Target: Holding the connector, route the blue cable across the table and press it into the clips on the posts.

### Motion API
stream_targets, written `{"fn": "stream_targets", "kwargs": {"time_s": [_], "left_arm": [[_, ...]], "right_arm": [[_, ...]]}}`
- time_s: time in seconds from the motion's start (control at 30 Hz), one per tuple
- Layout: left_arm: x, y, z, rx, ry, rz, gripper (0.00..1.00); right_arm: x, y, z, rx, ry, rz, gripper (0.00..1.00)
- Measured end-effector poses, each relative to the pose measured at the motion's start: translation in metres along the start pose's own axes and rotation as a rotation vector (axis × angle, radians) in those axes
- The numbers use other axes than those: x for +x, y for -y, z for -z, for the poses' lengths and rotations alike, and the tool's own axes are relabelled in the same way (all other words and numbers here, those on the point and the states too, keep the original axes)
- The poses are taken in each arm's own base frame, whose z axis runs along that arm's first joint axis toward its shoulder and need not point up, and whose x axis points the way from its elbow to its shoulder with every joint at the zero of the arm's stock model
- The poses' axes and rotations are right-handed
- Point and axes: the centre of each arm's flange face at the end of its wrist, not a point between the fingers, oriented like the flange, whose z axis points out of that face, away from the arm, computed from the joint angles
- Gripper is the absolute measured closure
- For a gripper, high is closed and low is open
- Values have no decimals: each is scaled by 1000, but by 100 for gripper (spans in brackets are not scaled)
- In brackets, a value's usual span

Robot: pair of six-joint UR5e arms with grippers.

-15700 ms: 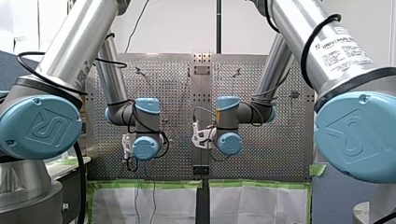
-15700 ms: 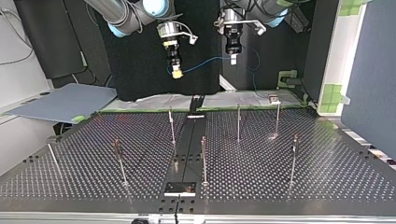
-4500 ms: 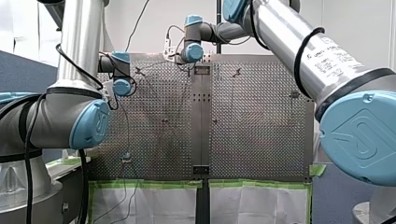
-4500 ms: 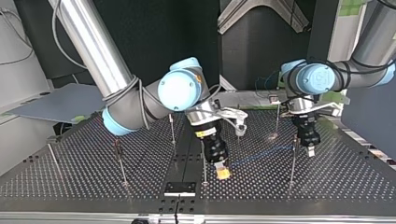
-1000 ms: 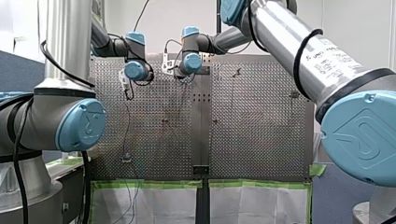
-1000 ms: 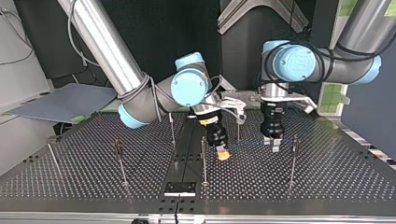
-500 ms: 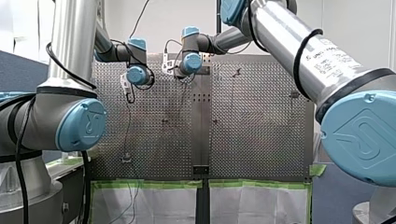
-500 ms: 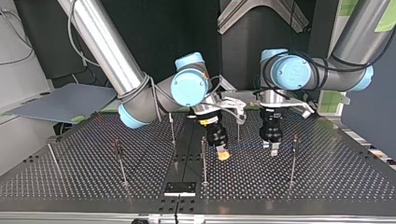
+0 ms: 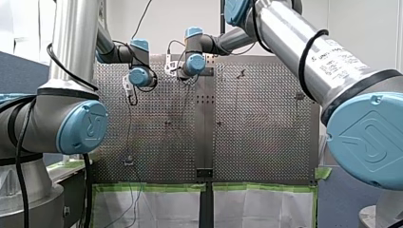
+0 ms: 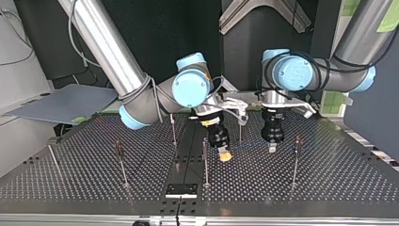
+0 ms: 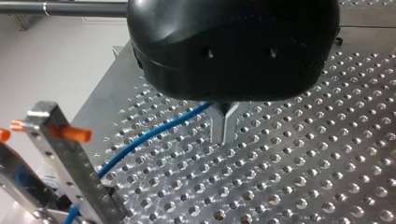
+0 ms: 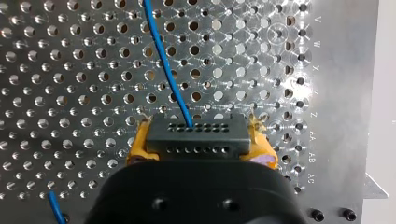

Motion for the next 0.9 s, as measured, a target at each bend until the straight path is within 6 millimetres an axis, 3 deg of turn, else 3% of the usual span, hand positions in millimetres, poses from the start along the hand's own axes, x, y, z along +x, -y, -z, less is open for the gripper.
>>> {"fn": "stream_targets", "kwargs": {"time_s": [0.23,0.43,0.9], "left_arm": [[5,-3,7,-47,-39,-13,100],[22,-8,25,-100,-109,-49,100],[67,-12,65,-93,-149,-46,100]], "right_arm": [[-1,4,2,5,7,-2,100],[-8,9,5,10,27,-2,100],[-67,2,20,0,150,22,100]]}}
